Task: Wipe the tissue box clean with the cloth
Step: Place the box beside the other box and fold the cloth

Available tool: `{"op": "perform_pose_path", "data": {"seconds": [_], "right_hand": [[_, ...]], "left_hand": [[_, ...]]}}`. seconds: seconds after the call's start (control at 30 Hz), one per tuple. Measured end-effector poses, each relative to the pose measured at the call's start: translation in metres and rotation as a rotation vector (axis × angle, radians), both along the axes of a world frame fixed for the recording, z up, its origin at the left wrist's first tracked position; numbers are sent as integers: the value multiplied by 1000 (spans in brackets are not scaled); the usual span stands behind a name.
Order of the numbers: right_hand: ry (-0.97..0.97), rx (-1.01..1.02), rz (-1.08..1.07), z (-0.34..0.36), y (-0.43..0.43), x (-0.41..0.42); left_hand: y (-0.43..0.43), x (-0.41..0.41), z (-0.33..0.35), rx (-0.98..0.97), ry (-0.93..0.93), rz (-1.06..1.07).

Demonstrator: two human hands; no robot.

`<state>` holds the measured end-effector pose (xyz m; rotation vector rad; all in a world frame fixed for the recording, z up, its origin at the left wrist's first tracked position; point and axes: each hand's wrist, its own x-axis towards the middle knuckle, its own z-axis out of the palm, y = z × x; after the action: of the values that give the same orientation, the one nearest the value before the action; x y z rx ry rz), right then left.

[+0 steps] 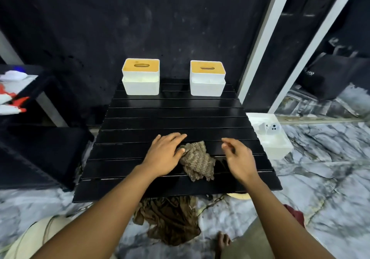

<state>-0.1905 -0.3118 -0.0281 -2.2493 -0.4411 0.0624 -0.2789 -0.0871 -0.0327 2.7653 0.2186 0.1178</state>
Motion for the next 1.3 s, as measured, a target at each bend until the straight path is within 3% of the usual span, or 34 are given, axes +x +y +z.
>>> {"op": "perform_pose_path", "data": {"seconds": [0.13, 0.27, 0.37, 0.5, 0.63, 0.77, 0.87, 1.03, 1.2, 1.3], "right_hand": [[94, -223, 185, -7, 8, 8], [65, -419, 373, -12, 21, 4], [65, -424, 353, -6, 19, 12], [162, -269, 173, 10, 7, 22], [-65, -505, 158, 10, -2, 13], [-105, -303, 334, 11, 9, -7], [-182, -221, 298, 6, 20, -19], [-162, 70, 122, 22, 14, -12], [-70, 139, 51, 53, 2, 7], [3, 116, 54, 63, -11, 15]], "left_hand": [[-3, 22, -2, 64, 110, -18], [3, 29, -4, 48, 242, -139], [12, 26, -1, 3, 187, -179], [24, 26, 8, -172, 91, -73], [24, 35, 24, -419, 62, 15], [10, 40, 41, -584, 93, -33], [-1, 40, 53, -620, 84, -48], [-8, 33, 74, -603, 30, -53], [-8, 33, 100, -578, 115, -152], [-1, 36, 105, -428, 165, -188]]}}
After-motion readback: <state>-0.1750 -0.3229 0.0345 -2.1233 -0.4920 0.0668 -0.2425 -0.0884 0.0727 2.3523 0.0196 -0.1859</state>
